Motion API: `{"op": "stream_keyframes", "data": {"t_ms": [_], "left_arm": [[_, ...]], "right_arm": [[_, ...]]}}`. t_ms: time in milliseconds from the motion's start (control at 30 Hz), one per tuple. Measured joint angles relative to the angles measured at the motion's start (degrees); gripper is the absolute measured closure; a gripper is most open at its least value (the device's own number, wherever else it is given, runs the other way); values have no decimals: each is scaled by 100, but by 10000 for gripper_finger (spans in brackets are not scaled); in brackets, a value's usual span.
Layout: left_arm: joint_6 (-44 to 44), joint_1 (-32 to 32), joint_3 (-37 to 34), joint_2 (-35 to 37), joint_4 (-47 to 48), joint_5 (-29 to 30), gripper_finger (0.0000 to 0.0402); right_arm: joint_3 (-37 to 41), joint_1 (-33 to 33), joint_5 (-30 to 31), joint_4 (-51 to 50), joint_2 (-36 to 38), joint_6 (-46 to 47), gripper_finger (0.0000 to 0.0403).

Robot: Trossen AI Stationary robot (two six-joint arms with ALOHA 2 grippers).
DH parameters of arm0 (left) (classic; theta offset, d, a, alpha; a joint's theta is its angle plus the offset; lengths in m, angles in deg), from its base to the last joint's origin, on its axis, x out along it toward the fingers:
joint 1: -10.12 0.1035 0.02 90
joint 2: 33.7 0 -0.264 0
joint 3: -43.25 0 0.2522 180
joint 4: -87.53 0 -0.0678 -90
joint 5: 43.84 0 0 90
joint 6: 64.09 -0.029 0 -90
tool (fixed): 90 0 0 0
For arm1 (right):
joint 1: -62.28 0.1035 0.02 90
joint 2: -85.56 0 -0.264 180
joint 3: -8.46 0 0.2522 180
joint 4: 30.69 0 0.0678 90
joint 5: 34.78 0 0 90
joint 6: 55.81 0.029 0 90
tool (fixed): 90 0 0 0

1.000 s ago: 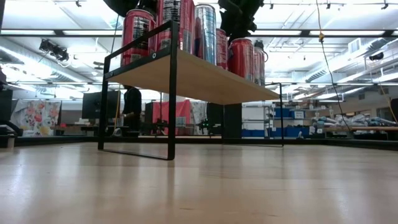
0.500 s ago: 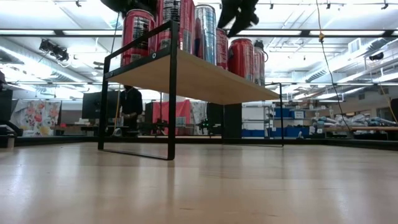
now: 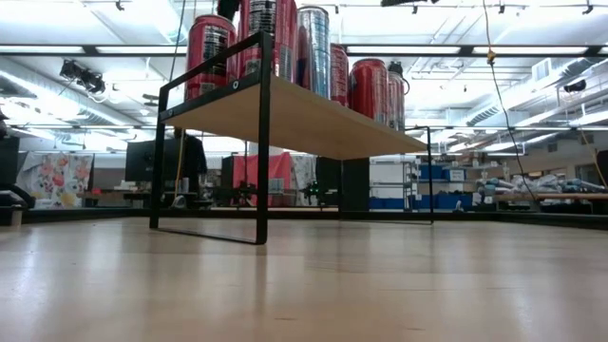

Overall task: Place canned beverage on shelf
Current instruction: Return to Home Position

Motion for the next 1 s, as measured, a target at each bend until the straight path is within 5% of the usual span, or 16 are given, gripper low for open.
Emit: {"op": "stream_keyframes", "data": {"t_ms": [233,600,1000], "left_arm": [[1109,31,-1758,1286,-1582,-3,210],[2187,114,-3641,2993,-2107,439,210],[3326,438,-5626,4526,-3450,372,210]], "right_arm": [[1707,2,-793,1524,1429,875,54],[3984,-281,-542,2735,3366,2198,54],[6316,-367,-538,5443,4097,4039,54]]}}
